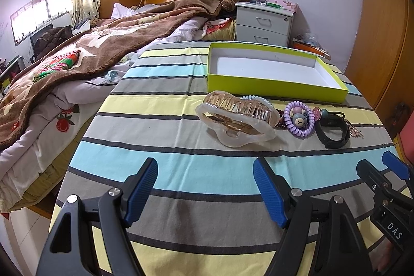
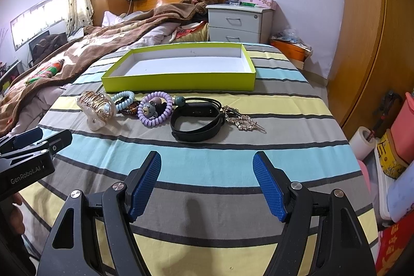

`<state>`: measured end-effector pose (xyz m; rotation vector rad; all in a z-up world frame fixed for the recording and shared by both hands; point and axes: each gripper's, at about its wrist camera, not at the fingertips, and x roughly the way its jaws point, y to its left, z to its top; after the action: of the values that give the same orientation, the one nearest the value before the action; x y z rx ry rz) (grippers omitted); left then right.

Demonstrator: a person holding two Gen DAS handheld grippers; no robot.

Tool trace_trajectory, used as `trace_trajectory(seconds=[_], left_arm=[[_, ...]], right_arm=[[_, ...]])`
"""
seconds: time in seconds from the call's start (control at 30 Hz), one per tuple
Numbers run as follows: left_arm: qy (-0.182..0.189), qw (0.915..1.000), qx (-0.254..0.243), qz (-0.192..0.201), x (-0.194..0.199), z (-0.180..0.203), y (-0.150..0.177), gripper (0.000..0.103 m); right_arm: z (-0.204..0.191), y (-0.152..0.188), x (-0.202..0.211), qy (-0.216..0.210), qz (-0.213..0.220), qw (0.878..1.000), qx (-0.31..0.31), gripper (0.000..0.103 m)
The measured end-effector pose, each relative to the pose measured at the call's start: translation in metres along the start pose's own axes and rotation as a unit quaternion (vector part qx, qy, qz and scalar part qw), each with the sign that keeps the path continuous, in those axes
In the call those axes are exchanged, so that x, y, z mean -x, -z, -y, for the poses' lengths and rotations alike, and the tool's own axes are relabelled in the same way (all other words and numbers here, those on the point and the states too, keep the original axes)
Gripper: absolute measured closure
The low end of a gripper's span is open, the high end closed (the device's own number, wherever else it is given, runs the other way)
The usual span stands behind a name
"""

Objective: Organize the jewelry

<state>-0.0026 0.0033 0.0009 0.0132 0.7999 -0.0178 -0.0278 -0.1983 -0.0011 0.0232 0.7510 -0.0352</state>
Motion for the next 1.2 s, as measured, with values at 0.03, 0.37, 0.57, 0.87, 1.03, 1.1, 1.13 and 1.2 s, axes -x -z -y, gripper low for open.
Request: trace_trajectory(seconds=[0.03, 0.37, 0.57, 0.87, 1.03, 1.1, 1.13, 1.2], left_arm=[[0.000, 1.0000, 0.000, -0.001, 0.0002, -0.0003, 0.0002, 0.025], [-0.003, 1.0000, -0.002, -0.001, 0.0020, 0.0007, -0.0002, 0.025], [-0.002, 1.0000, -0.003, -0.003, 0.0009, 0.0000, 0.0000, 0.025], [-0.001, 1.0000, -0.003, -0.004, -0.0003, -0.0002, 0.0001, 0.025], [-0.001, 1.0000, -0.002, -0.004, -0.0012, 0.0002, -0.0002, 0.025], [-0.003, 1.0000, -0.002, -0.004, -0.0011, -0.0001, 0.0000, 0.025], [-0.003, 1.0000, -0.002, -0.004, -0.0012, 0.0002, -0.0003, 0.025], [-0.003, 1.0000, -0.003, -0.005, -0.0014, 0.0003, -0.0007, 0.025]], right_arm=[[0.0006, 0.0002, 0.0002, 0.000, 0.000, 1.000, -0.001, 0.030], [-0.0004, -0.0002, 0.0003, 0.000, 0.000, 1.000, -0.001, 0.030], [-0.0001, 0.0002, 0.0004, 0.000, 0.000, 1.000, -0.001, 0.030], [-0.0014, 0.0004, -0.0001, 0.000, 0.000, 1.000, 0.000, 0.030], [-0.0008, 0.0009, 0.0004, 0.000, -0.002, 1.000, 0.000, 0.030], [-0.0009, 0.0009, 0.0003, -0.003, -0.001, 1.000, 0.000, 0.030], [-0.0011, 0.0009, 0.0005, -0.005, -0.001, 1.000, 0.001, 0.030], [-0.0015, 0.0007, 0.0012, -0.011, 0.003, 1.000, 0.003, 0.030]])
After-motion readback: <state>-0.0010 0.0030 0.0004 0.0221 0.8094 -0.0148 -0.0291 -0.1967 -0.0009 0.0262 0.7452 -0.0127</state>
